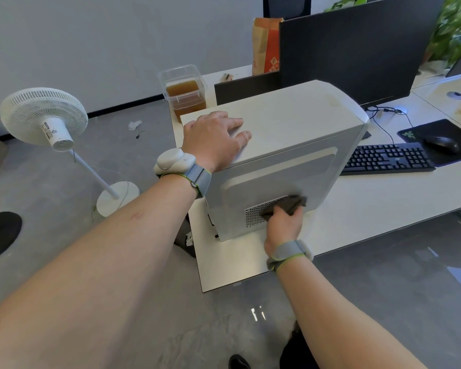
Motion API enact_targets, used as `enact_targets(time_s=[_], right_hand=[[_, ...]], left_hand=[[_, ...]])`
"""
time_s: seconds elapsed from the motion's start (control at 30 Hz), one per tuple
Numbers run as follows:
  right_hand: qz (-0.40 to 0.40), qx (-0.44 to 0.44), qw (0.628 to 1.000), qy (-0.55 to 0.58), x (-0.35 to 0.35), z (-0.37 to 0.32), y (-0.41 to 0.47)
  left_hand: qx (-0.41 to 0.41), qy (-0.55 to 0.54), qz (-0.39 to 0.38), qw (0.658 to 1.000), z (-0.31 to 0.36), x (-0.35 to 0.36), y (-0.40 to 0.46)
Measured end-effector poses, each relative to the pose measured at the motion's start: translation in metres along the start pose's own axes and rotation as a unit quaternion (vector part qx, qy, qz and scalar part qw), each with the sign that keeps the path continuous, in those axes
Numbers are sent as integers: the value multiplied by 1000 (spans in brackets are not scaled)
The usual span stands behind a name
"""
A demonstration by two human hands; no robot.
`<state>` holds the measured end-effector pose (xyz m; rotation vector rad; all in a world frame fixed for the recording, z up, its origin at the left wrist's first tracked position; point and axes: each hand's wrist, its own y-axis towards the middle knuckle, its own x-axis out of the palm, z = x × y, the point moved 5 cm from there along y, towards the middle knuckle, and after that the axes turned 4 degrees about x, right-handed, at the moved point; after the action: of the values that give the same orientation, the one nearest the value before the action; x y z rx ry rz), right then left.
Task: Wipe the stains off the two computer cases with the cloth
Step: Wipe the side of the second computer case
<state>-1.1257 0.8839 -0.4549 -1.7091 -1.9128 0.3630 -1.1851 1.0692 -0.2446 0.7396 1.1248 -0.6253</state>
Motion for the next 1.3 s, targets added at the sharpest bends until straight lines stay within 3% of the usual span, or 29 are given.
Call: enact_targets(time_s=[0.07, 0.13, 0.23, 0.3, 0.37, 0.43, 0.53, 0.63, 0.77, 0.87, 0.97, 1.03, 1.1, 1.2, 1.23, 1.3], right_hand=[[46, -27, 998, -46, 10, -7, 3], [42, 33, 994, -96, 18, 11, 0], [-130, 258, 952, -103, 19, 58, -19], [-137, 303, 940, -73, 7, 65, -23], [-49, 264, 963, -16, -5, 52, -11], [40, 142, 988, 35, -13, 24, 9], [92, 45, 995, -13, -16, -4, 32], [25, 147, 985, -83, -9, 22, 32], [-108, 298, 939, -136, -2, 68, 7], [-38, 264, 960, -80, -6, 46, 8], [62, 148, 986, 47, -5, 6, 29], [83, 97, 992, 17, 11, -3, 22], [46, 123, 991, -25, 28, 14, 4], [-109, 243, 964, -19, 40, 27, -34], [-118, 244, 963, -16, 39, 21, -35], [-89, 152, 984, 22, 33, -8, -24]], left_hand=[[3, 2, -2, 1000, 2, 0, 0], [3, 5, -4, 1000, 2, -1, 1], [8, 9, -7, 1000, 1, -2, 0], [9, 9, -9, 1000, 0, -1, -1], [8, 11, -9, 1000, 0, -1, -1], [9, 14, -7, 1000, 0, 0, -1], [6, 14, -5, 1000, 2, -2, -1], [3, 10, -4, 1000, 2, -2, 0], [5, 8, -4, 1000, 1, -2, -1], [2, 8, -4, 1000, 0, -1, -1], [4, 9, -5, 1000, 1, -1, 0], [5, 11, -5, 1000, 1, -2, 0], [7, 12, -5, 1000, 1, -2, -1], [11, 14, -3, 1000, 2, -2, -1], [12, 16, -3, 1000, 2, -2, -1], [12, 22, -6, 1000, 1, -2, -2]])
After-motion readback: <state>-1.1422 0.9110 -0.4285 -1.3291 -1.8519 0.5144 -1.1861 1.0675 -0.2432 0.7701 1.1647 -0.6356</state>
